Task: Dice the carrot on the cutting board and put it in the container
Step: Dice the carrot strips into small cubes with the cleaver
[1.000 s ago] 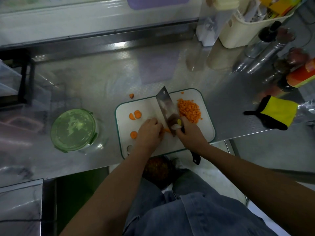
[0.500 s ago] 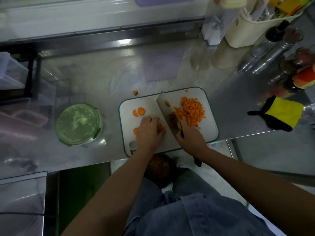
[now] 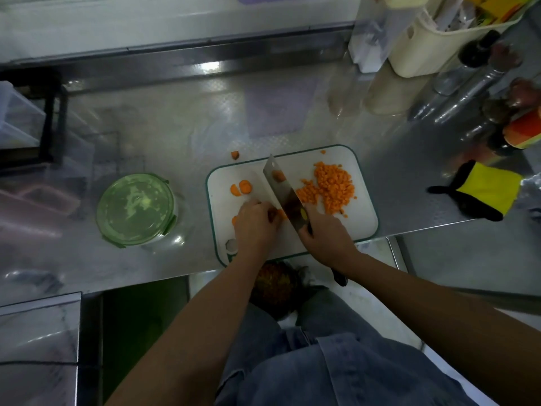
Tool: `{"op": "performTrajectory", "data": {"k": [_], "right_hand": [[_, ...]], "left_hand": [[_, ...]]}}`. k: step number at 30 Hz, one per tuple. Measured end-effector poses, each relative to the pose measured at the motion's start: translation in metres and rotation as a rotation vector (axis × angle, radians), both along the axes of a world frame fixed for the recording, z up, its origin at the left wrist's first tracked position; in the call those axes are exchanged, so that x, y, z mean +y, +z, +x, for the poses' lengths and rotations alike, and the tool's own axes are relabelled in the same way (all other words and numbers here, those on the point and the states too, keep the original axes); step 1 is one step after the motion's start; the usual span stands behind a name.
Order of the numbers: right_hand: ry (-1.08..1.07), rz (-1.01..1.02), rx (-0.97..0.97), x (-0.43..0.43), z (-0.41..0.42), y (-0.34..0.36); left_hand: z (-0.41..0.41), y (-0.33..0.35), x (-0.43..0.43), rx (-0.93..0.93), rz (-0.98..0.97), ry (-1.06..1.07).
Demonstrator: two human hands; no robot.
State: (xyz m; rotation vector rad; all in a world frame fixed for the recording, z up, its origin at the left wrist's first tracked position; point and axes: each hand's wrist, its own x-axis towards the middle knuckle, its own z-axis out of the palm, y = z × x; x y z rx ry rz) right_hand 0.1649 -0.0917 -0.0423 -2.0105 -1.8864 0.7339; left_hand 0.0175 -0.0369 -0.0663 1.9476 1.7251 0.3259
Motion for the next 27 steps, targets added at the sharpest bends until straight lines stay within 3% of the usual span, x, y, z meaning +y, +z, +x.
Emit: {"op": "performTrajectory", "data": {"k": [9,27], "right_hand": [[-0.027,-0.040,-0.007,0.003,0.007,0.006],[0.009,-0.038,0.021,0.001,-0.001,0.003]], "left_hand": [[0.004,0.004,-0.004,0.090,0.064,-0.067],[0.009,0.003,-0.004,0.052,0.002,0.101]]}}
